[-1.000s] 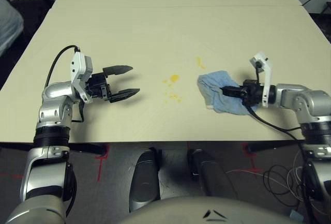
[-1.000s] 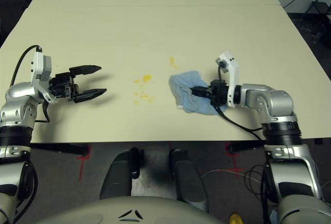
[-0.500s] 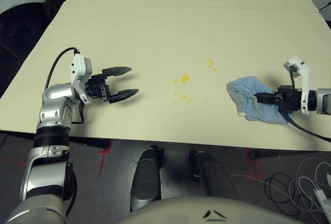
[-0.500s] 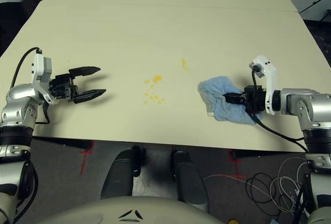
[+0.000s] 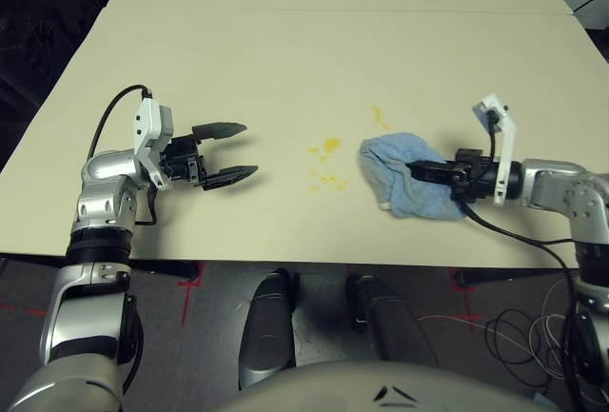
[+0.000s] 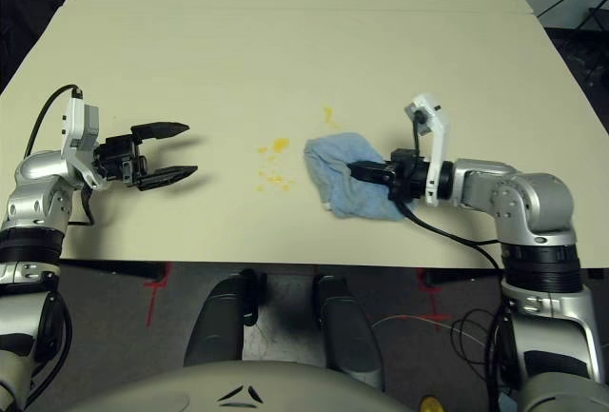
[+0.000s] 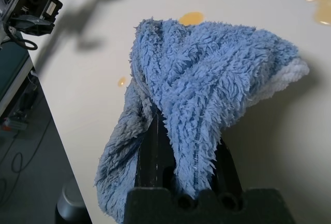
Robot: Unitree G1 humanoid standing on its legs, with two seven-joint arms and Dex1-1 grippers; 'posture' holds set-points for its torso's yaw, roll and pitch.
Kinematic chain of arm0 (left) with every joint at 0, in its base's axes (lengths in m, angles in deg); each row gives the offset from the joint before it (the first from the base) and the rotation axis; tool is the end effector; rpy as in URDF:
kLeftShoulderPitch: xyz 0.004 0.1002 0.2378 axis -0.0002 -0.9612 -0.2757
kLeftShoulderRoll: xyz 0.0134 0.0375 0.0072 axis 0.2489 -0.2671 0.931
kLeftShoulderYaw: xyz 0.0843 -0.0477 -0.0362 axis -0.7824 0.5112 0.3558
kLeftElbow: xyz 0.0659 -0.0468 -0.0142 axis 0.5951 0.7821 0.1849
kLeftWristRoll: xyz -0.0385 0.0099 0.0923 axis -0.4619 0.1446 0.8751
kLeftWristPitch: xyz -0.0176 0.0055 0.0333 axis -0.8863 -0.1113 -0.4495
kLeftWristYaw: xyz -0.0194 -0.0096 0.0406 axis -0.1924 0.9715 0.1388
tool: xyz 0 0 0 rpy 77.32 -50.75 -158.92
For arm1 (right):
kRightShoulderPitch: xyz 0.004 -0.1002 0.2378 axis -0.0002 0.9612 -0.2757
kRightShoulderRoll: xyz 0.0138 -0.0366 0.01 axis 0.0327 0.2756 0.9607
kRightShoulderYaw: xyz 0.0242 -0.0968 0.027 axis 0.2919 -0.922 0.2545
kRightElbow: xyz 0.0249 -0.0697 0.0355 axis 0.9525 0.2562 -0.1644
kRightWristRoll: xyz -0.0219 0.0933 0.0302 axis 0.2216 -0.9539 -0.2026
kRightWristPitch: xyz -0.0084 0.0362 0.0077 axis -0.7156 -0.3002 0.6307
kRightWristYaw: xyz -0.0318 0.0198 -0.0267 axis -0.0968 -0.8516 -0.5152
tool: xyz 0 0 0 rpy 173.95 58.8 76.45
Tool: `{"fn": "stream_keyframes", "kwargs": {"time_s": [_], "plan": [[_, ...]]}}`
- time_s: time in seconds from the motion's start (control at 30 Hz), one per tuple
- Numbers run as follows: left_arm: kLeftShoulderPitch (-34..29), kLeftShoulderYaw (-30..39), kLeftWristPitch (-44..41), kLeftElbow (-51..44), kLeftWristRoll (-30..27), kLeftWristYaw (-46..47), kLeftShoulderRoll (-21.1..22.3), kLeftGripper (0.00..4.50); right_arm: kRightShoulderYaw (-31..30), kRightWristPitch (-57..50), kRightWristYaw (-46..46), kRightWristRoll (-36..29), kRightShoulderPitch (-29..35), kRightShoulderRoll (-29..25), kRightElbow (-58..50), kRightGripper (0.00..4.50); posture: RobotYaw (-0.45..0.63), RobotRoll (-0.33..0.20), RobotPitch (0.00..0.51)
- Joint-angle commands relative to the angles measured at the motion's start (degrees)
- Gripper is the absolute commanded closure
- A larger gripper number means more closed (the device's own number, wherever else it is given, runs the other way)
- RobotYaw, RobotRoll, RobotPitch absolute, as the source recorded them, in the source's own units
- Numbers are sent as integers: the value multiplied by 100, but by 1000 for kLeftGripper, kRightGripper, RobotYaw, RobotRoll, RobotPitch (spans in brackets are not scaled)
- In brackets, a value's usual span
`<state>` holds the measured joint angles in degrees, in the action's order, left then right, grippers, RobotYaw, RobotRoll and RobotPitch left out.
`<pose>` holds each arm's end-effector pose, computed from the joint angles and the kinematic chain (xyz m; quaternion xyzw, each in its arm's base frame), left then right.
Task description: Wipe the water off the table with a rag.
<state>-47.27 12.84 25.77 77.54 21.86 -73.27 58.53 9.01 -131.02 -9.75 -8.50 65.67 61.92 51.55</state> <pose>0.2788 0.3056 0.1430 0.1252 -0.0159 -0.5686 0.8129 0.2471 -0.2054 0.1419 0.1339 0.2547 0.4517 0.8445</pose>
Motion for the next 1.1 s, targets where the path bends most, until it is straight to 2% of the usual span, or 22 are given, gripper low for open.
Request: {"fn": "stream_keyframes", "kwargs": {"time_s": [0.03, 0.23, 0.53, 0.9, 1.1], "plan": [[-53, -76, 100, 123, 121, -134, 71, 0, -335, 10, -507, 161, 100, 252, -372, 4395, 147, 0, 224], [-28, -97, 104, 129, 120, -128, 36, 0, -704, 160, -947, 414, 55, 569, -333, 4395, 152, 0, 224], [-94, -111, 126, 91, 101, -108, -1, 0, -1152, 662, -1282, 921, -558, 1120, 416, 4396, 157, 0, 223], [-158, -107, 110, 10, 82, -65, -11, 0, -1364, 1512, -1598, 1565, -1400, 2119, 1821, 4396, 171, 0, 224], [-192, -99, 103, -37, 79, -37, -9, 0, -1427, 1943, -1415, 1801, -1681, 2370, 2523, 4397, 177, 0, 226]]}}
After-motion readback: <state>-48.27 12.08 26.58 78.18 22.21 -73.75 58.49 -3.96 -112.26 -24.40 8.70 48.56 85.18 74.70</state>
